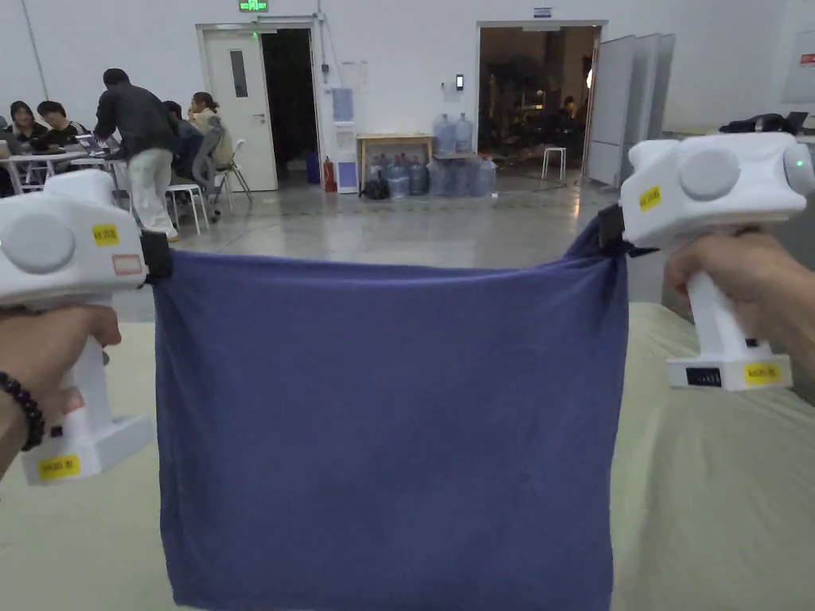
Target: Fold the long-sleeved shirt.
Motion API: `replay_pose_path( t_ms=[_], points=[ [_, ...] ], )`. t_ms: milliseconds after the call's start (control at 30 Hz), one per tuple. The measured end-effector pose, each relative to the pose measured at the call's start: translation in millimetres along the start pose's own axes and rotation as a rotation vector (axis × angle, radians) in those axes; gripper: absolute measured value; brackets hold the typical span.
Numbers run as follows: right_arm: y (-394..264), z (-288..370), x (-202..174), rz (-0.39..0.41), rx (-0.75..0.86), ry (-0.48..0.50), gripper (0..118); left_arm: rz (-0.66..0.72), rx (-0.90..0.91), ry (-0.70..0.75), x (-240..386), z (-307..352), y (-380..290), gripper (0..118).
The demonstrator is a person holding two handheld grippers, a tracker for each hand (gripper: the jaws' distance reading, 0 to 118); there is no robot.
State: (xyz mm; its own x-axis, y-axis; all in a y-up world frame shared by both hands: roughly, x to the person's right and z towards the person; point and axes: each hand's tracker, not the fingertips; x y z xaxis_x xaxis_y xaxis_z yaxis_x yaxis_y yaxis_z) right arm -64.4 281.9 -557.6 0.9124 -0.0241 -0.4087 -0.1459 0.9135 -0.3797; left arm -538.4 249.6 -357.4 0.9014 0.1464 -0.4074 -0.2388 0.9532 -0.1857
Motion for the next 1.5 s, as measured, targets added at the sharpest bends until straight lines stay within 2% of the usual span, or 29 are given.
replay_pose_path(
  t_ms=[67,267,433,567,700,867,1167,1300,1500],
  points=[
    [40,2,-1,-0.027,0.046,-0.005,0,-0.016,0.058,0.001,9,3,41,0],
    [138,24,-11,-0.010,0.187,-0.071,0,-0.003,0.131,0.037,27,13,126,0],
    [185,47,-17,-0.007,0.280,-0.098,0,-0.016,0.181,0.059,38,17,160,0],
    [194,42,-17,0.019,0.272,-0.125,0,-0.012,0.179,0.053,41,11,155,0],
    [169,16,-8,-0.008,0.244,-0.115,0,-0.040,0.119,0.061,40,-8,124,0],
    [98,-32,6,-0.069,0.150,-0.095,0,-0.024,0.026,0.048,35,-38,60,0],
    [-19,-96,21,-0.117,-0.014,-0.074,0,-0.008,-0.133,0.046,25,-70,-51,0],
    [-45,-93,26,-0.137,-0.029,-0.044,0,0.008,-0.151,0.040,19,-60,-75,0],
    [-103,-33,23,-0.081,-0.031,-0.027,0,0.020,-0.150,0.021,8,-5,-117,0]
  ],
)
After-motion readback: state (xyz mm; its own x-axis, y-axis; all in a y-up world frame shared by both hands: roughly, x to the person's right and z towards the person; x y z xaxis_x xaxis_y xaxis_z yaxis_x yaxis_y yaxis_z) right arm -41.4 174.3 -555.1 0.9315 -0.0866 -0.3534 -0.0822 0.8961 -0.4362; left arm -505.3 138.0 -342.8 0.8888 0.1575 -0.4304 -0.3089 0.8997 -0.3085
